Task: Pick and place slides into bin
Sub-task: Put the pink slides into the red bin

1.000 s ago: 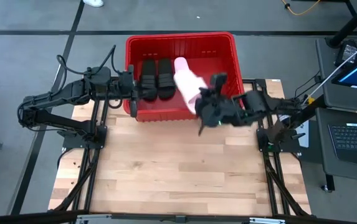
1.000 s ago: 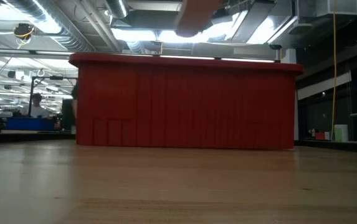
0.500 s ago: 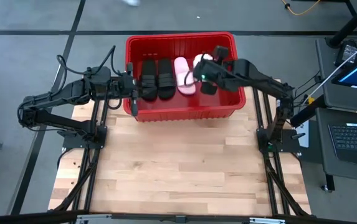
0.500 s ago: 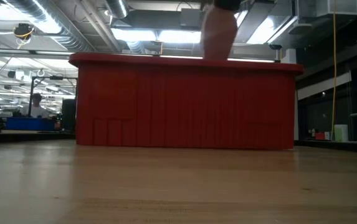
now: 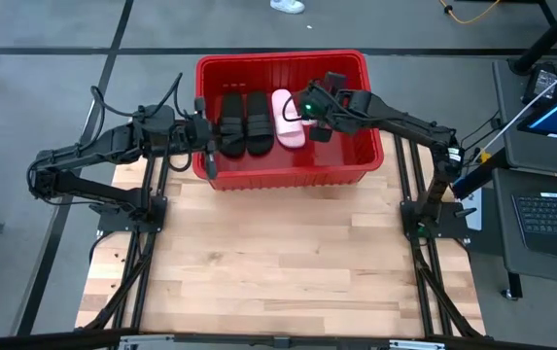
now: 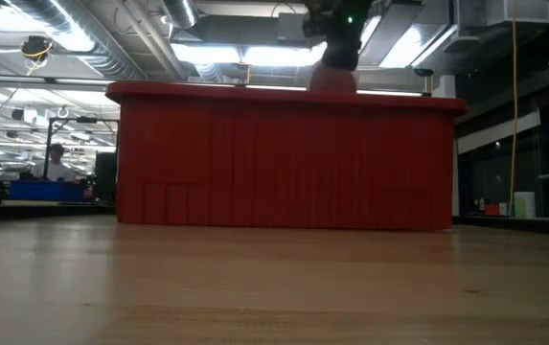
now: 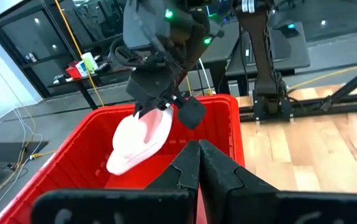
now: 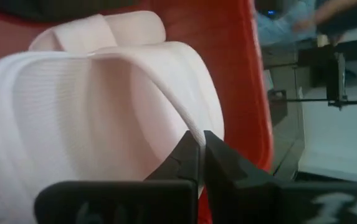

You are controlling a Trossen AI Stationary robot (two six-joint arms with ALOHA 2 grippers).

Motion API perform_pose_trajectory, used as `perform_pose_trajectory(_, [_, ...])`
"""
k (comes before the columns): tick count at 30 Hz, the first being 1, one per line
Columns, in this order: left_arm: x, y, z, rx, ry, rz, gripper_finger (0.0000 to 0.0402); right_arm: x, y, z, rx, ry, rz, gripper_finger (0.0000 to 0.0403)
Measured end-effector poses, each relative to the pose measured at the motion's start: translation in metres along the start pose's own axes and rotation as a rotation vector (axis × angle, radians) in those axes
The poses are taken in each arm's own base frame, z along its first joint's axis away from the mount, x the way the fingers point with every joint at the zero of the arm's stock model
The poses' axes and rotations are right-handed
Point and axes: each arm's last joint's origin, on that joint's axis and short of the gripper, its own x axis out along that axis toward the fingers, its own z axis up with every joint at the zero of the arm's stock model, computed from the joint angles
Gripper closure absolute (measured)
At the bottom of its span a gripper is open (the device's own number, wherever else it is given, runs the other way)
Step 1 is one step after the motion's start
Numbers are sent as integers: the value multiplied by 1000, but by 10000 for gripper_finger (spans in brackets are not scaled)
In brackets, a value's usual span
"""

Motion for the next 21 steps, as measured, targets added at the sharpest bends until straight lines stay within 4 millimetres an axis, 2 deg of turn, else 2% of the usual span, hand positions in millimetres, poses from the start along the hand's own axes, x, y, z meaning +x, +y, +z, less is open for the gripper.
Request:
perform_pose_trajectory(6, [0,0,-1,9,12,-3,399,28,1,-17,27,-7,31,393])
perform_pose_trajectory(13, [0,0,-1,10,15,-4,399,61,10,-31,15,-51,-24,393])
perform_pose_trajectory(21, [0,0,-2,9,15,-4,399,96,30,-49,-56,-21,-43,393])
